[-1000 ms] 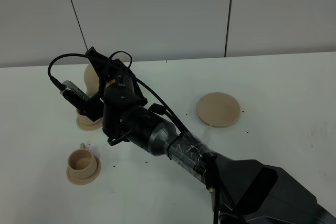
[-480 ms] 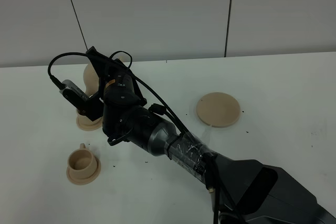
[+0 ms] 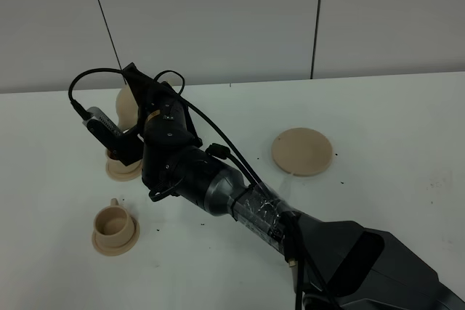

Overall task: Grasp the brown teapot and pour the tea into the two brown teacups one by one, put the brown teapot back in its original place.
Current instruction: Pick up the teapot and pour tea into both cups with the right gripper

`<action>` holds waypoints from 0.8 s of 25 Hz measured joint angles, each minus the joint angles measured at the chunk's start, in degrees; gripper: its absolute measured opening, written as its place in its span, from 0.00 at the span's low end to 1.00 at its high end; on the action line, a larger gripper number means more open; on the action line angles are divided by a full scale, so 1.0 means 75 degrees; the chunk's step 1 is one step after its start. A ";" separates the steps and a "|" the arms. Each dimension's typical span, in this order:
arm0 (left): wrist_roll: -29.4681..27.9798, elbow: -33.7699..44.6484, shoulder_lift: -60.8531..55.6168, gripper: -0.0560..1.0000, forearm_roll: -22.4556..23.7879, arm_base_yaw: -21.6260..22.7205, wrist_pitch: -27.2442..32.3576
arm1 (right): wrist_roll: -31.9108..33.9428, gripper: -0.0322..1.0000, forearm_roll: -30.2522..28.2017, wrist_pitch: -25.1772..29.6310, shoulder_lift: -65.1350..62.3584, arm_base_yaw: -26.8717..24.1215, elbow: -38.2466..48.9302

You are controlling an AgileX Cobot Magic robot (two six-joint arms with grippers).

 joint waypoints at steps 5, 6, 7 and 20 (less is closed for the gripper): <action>0.0000 0.0000 0.0000 0.42 0.0000 0.0000 0.0000 | 0.0240 0.12 0.0014 0.0159 0.0000 0.0000 0.0000; 0.0000 0.0000 0.0000 0.42 0.0000 0.0000 0.0000 | 0.0296 0.12 0.0014 0.0177 0.0000 0.0000 0.0000; 0.0000 0.0000 0.0000 0.42 0.0000 0.0000 0.0000 | 0.0348 0.12 0.0022 0.0204 0.0000 0.0000 0.0000; 0.0000 0.0000 0.0000 0.42 0.0000 0.0000 0.0000 | 0.1004 0.12 0.0338 0.0561 0.0000 0.0109 0.0000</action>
